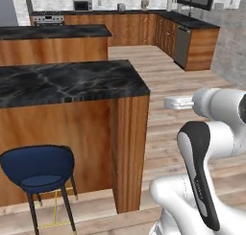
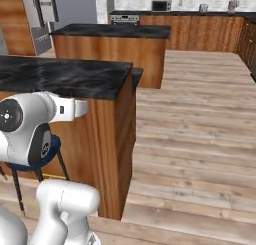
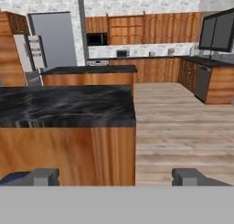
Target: There is a bowl on the dining counter. Grab a lemon wedge from the fridge and place it in the bowl. Then get the liquor bottle and glass cup from the cabinet and place them next to the bowl.
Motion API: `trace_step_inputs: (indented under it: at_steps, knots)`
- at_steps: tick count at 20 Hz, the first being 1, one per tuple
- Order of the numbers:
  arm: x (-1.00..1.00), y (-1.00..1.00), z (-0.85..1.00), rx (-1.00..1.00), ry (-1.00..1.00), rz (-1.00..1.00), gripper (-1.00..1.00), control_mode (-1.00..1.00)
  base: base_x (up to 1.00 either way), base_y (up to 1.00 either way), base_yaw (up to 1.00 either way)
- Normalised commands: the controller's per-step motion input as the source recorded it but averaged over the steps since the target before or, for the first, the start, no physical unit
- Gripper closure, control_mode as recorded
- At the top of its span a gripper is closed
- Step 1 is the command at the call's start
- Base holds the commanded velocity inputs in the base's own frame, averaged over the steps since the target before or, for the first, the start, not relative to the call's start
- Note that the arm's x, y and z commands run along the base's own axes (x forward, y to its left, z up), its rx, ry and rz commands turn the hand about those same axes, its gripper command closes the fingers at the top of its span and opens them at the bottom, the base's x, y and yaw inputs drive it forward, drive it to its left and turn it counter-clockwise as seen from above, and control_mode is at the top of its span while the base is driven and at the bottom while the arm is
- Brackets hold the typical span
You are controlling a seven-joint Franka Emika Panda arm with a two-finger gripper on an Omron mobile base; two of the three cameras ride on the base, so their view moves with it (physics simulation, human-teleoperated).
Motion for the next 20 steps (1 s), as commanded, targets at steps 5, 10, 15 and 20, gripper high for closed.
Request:
trace_step_inputs:
  at_steps: [5,10,15,20]
  knots:
    - [0.00,0.00,0.00,0.00,0.00,0.00,-1.00,1.00,0.39,-1.00,0.06]
    - [0.00,0.00,0.00,0.00,0.00,0.00,-1.00,1.00,0.66,-1.00,0.04]
    - [0.00,0.00,0.00,0.00,0.00,0.00,-1.00,1.00,0.92,-0.92,0.01]
    - [0.00,0.00,0.00,0.00,0.00,0.00,-1.00,1.00,0.97,-0.83,0.02]
